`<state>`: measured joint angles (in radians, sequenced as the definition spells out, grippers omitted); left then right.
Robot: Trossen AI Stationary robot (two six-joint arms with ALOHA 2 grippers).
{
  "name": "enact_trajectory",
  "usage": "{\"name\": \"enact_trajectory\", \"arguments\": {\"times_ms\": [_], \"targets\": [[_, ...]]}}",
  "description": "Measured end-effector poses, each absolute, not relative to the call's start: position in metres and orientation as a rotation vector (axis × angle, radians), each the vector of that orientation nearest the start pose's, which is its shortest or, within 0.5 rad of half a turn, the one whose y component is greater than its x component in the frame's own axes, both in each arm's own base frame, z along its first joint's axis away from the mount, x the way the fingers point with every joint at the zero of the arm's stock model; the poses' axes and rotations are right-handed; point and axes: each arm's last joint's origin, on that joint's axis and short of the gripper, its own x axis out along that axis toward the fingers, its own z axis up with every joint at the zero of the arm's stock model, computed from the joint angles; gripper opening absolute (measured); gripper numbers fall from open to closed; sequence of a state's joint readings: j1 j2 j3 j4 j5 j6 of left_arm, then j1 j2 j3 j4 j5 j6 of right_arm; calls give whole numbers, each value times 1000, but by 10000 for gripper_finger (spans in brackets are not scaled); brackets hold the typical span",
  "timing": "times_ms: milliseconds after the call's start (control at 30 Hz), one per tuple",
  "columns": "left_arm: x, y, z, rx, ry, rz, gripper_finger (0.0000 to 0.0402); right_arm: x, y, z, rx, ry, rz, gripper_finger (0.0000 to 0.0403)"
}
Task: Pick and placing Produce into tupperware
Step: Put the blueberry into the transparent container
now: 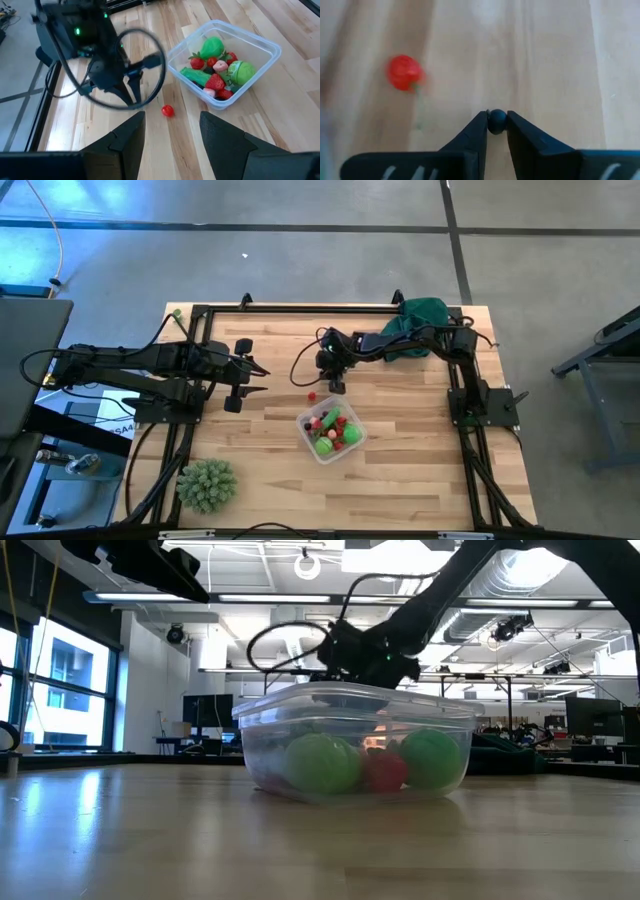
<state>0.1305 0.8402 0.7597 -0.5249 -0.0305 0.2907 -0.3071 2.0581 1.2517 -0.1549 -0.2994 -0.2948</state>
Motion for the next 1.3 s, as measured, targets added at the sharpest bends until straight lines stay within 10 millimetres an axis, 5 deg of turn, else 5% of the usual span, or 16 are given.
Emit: {"name": "enact_trajectory", "arguments": {"times_ms": [300, 600, 1033, 1300], "targets": [[171, 23, 285, 251, 623, 67, 179, 385, -107, 199, -51, 723, 111, 53], [171, 23, 285, 251, 623, 67, 179, 363, -58, 258, -99, 673, 217, 53], [171, 23, 285, 251, 623, 67, 179, 373, 27, 211, -29, 932, 323, 53], [171, 23, 285, 251, 624, 67, 179, 386, 48, 172, 22, 1008, 296, 53]]}}
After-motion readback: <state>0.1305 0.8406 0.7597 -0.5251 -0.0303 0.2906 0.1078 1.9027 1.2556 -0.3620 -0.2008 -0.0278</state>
